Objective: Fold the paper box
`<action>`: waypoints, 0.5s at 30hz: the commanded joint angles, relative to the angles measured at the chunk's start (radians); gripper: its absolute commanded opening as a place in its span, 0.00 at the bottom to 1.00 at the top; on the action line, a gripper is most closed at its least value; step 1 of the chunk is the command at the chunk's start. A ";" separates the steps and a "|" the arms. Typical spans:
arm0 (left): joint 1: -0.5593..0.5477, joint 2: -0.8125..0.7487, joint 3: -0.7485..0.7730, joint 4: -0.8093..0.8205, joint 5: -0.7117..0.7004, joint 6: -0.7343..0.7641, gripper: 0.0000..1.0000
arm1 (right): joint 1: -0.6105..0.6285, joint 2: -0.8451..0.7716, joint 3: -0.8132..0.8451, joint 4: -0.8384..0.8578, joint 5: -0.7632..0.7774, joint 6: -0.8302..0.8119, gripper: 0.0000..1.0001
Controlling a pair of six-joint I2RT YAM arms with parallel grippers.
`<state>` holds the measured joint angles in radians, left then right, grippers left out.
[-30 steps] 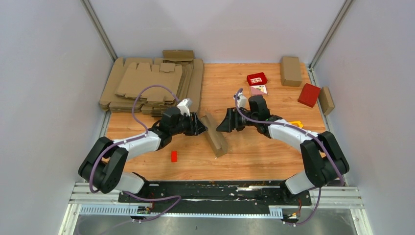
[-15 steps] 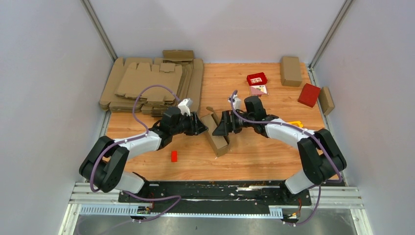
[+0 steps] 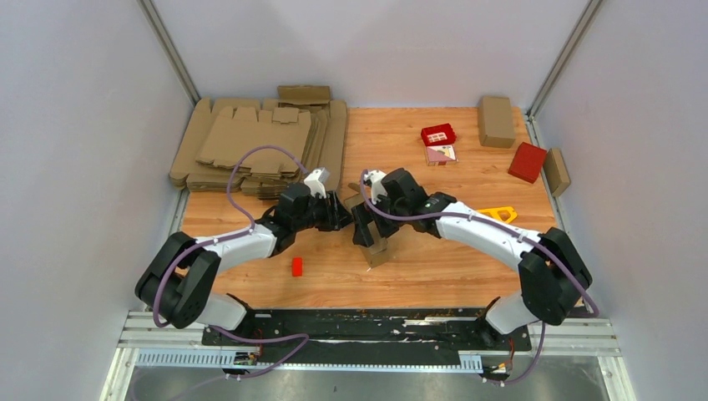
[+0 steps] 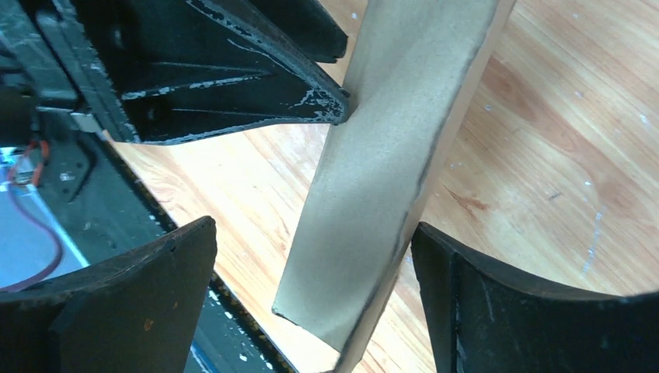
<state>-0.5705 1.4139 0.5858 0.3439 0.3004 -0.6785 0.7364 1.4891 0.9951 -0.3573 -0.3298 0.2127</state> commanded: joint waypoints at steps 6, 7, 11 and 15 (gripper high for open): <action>-0.011 -0.004 -0.023 -0.071 -0.064 0.012 0.49 | 0.082 0.085 0.112 -0.184 0.308 -0.057 0.72; -0.011 -0.007 -0.024 -0.074 -0.064 0.014 0.49 | 0.086 0.084 0.110 -0.186 0.325 -0.056 0.69; -0.011 -0.021 -0.020 -0.087 -0.061 0.021 0.51 | 0.094 0.087 0.113 -0.205 0.367 -0.067 0.63; -0.009 -0.079 -0.007 -0.175 -0.096 0.067 0.57 | 0.094 0.050 0.092 -0.205 0.349 -0.086 0.61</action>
<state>-0.5793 1.3933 0.5842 0.3149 0.2649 -0.6788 0.8330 1.5768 1.0767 -0.5236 -0.0364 0.1658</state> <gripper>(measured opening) 0.542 0.623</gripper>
